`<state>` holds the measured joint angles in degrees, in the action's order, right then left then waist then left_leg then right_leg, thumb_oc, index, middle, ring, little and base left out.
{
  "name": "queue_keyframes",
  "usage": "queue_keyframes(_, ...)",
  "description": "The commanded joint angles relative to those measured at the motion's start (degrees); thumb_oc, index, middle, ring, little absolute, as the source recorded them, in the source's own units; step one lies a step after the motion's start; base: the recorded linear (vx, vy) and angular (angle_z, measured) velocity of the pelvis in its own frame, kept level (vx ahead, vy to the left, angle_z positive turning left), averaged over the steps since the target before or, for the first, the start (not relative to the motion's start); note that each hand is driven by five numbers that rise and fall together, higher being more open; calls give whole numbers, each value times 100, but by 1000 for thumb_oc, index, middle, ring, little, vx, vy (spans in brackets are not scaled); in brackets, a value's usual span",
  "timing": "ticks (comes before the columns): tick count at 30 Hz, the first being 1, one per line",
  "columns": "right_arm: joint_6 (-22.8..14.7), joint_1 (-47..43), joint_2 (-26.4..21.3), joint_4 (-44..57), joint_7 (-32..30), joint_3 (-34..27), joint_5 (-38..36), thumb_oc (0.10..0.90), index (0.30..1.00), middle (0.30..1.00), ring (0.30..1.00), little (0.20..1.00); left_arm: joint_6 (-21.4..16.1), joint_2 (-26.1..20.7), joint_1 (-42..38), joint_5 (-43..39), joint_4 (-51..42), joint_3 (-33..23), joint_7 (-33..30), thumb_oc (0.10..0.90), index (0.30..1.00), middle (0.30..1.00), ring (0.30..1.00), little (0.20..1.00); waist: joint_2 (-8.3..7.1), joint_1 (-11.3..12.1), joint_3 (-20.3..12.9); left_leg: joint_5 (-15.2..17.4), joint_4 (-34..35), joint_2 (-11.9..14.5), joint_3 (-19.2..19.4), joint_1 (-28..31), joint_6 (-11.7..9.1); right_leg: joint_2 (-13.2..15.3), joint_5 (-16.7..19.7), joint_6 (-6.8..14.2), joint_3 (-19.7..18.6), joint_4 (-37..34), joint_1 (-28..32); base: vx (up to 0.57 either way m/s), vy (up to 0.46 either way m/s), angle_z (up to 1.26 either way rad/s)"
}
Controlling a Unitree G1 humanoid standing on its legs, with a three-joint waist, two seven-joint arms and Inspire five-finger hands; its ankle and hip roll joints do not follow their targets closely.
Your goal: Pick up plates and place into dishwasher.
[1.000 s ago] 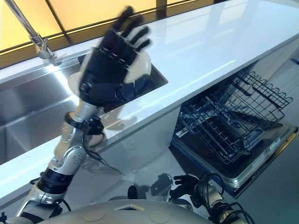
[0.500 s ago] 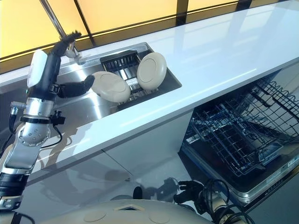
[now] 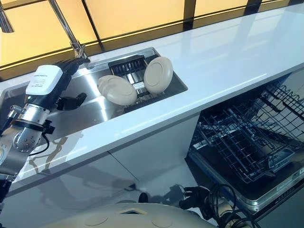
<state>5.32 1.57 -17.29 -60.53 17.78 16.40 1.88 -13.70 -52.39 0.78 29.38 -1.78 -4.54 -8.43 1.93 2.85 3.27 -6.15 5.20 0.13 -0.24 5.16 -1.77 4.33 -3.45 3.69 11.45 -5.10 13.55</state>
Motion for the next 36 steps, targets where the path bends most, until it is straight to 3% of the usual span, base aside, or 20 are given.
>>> queue_keyframes(1, 52, -33, -329, 101, 205, 165, 220, 800, 900, 900, 900, 900, 119, -552, -773, 101, 175, -281, -61, 800, 900, 900, 900, 900, 3, -91, -38, 791, -20, -457, 116, 229, 193, -418, 79, -11, -99, 275, -543, 31, 26, -1)
queue_keyframes(19, 127, -21, -409, 139, 375, 188, 372, 800, 900, 900, 900, 900, 148, -845, -1485, 436, 965, 326, -130, 800, 900, 900, 900, 900, 18, -289, -48, 853, -20, -478, 192, 320, 250, -424, 58, 33, -296, 395, -590, 36, 11, -3)
queue_keyframes(29, 146, -39, -352, 107, 398, 231, 366, 800, 900, 900, 900, 900, 376, -683, -1763, 919, 1357, 644, -990, 800, 900, 900, 900, 900, -12, -359, -67, 886, -20, -474, 241, 344, 263, -451, 49, 29, -378, 400, -602, 41, -9, -2)
queue_keyframes(36, 140, -45, -347, 50, 425, 186, 421, 800, 900, 900, 900, 900, 513, -602, -1840, 1271, 1380, 862, -716, 800, 900, 900, 900, 900, -12, -405, -51, 906, -31, -465, 265, 363, 270, -480, 37, 18, -433, 413, -606, 31, -12, -5)
